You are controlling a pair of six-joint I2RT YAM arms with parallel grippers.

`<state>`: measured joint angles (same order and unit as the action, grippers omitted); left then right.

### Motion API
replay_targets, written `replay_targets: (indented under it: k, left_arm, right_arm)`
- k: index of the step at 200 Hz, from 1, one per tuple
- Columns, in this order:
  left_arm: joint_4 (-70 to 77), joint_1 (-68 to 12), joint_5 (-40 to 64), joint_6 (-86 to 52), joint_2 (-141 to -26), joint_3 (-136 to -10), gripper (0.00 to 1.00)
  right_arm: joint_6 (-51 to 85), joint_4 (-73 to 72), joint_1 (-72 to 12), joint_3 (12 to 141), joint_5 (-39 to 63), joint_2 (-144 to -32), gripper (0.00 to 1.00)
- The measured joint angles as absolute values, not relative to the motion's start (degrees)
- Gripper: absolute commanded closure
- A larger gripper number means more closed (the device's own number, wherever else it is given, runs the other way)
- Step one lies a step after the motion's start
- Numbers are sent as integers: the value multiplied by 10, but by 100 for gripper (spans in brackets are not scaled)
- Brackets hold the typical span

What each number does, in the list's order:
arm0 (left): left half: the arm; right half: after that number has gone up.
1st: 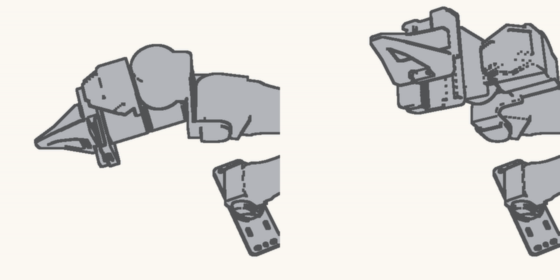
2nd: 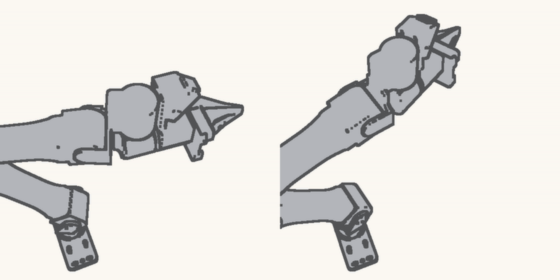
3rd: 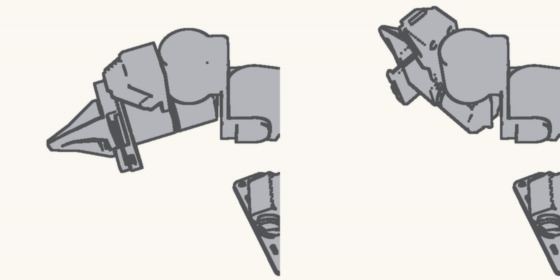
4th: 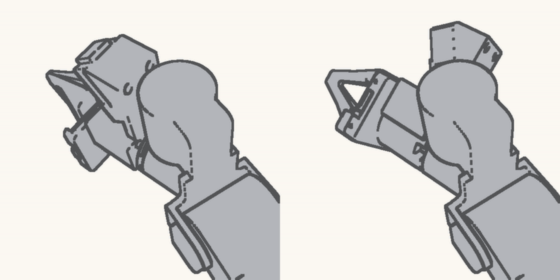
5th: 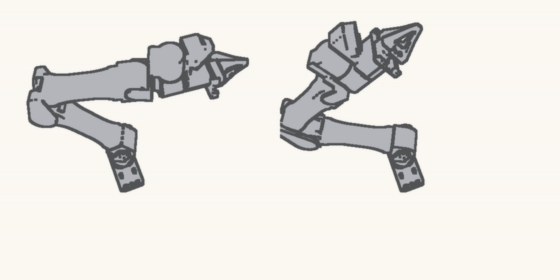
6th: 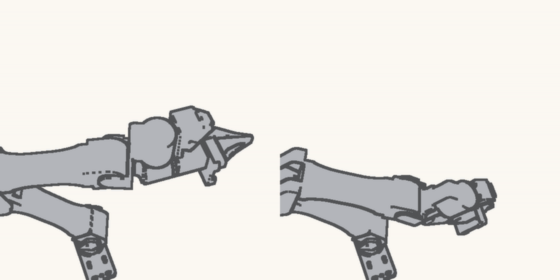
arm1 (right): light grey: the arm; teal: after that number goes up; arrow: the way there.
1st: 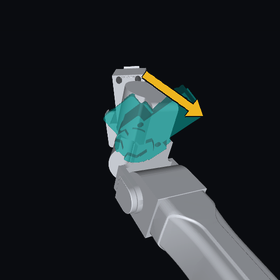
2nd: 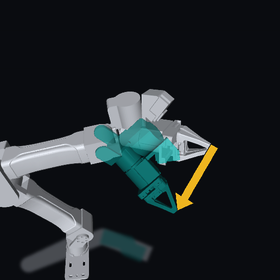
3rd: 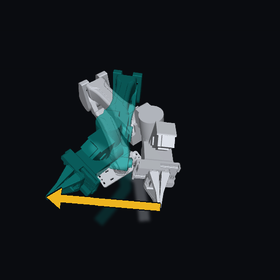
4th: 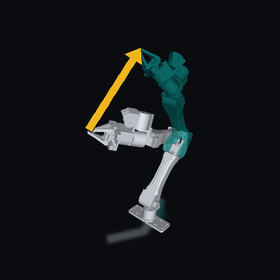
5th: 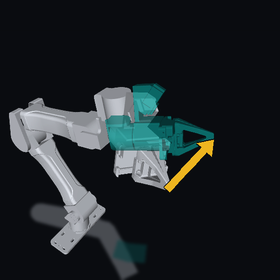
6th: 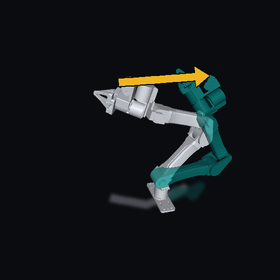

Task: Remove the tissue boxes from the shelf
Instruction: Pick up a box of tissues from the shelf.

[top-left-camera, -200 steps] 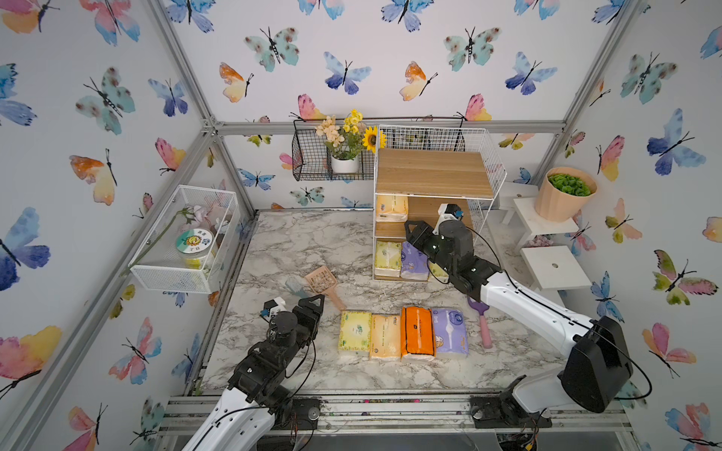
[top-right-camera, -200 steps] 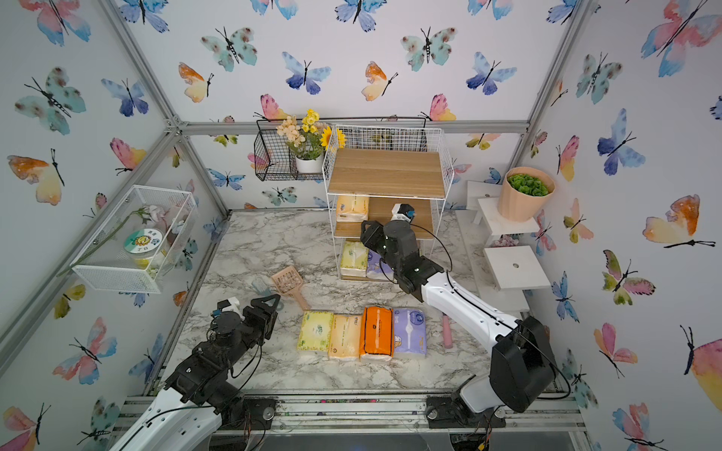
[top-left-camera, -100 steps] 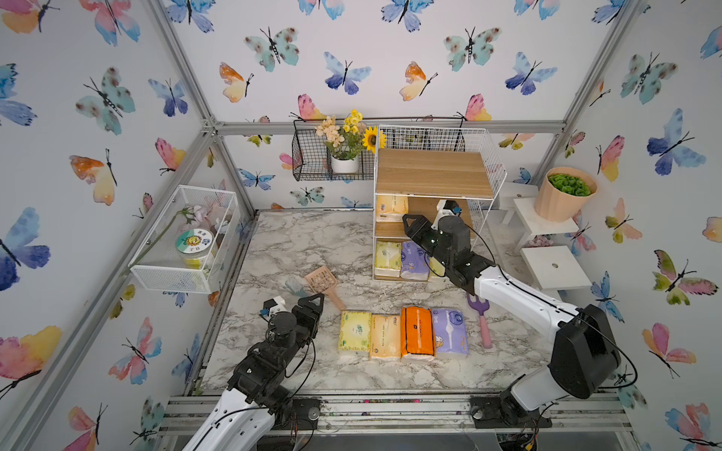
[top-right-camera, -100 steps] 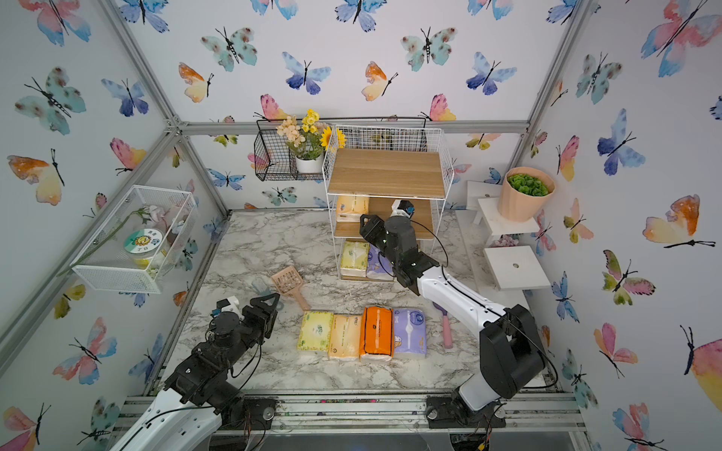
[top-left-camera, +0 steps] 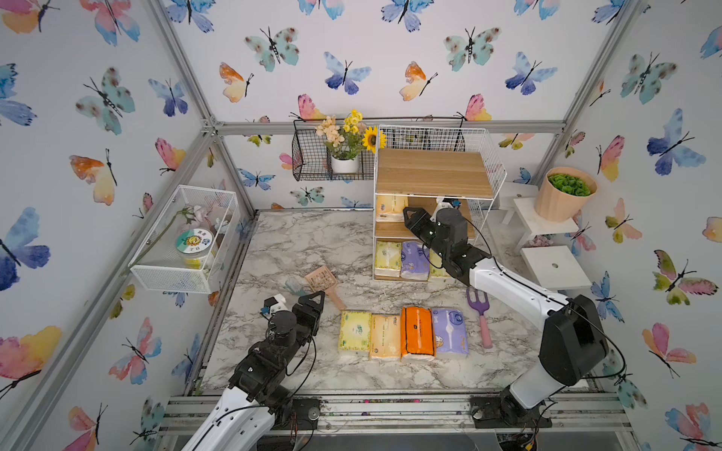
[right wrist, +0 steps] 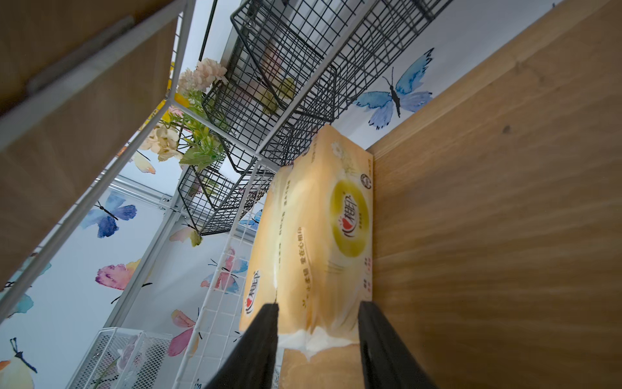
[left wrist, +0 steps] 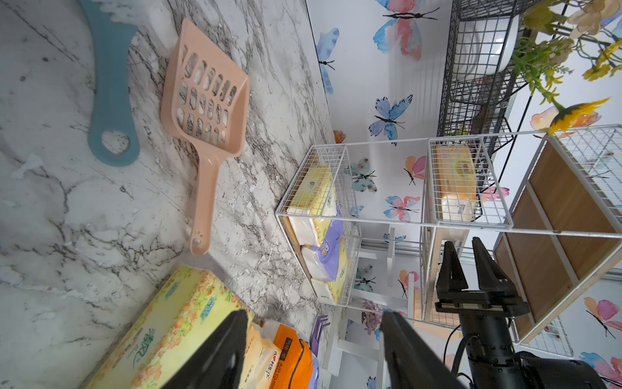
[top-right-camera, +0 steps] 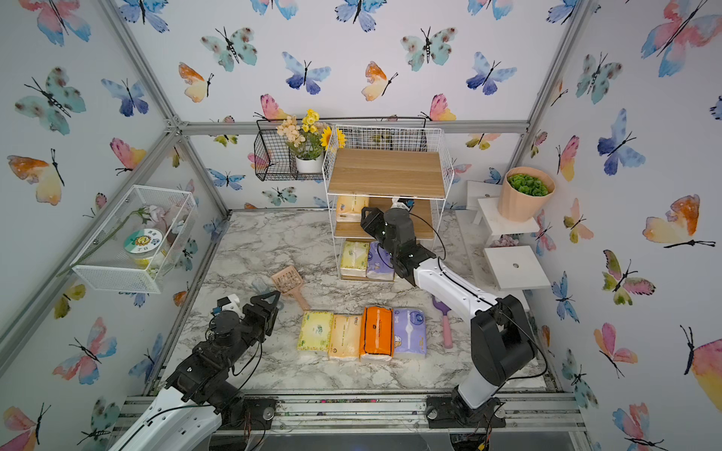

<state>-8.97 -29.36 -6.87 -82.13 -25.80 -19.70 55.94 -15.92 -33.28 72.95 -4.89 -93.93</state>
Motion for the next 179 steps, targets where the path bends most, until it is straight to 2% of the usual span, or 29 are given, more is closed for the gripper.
replay_targets:
  k: [61, 127, 179]
  left_arm:
    - [-88, -294, -68, -818, -277, -199, 33]
    - [-77, -294, -68, -807, -287, -222, 33]
    - [-62, -294, -59, -797, -330, -261, 30]
  right_arm:
    - [554, -155, -329, 748, -48, -960, 65]
    - [549, -150, -326, 756, -40, -967, 85]
    - [557, -136, -326, 755, -33, -952, 93]
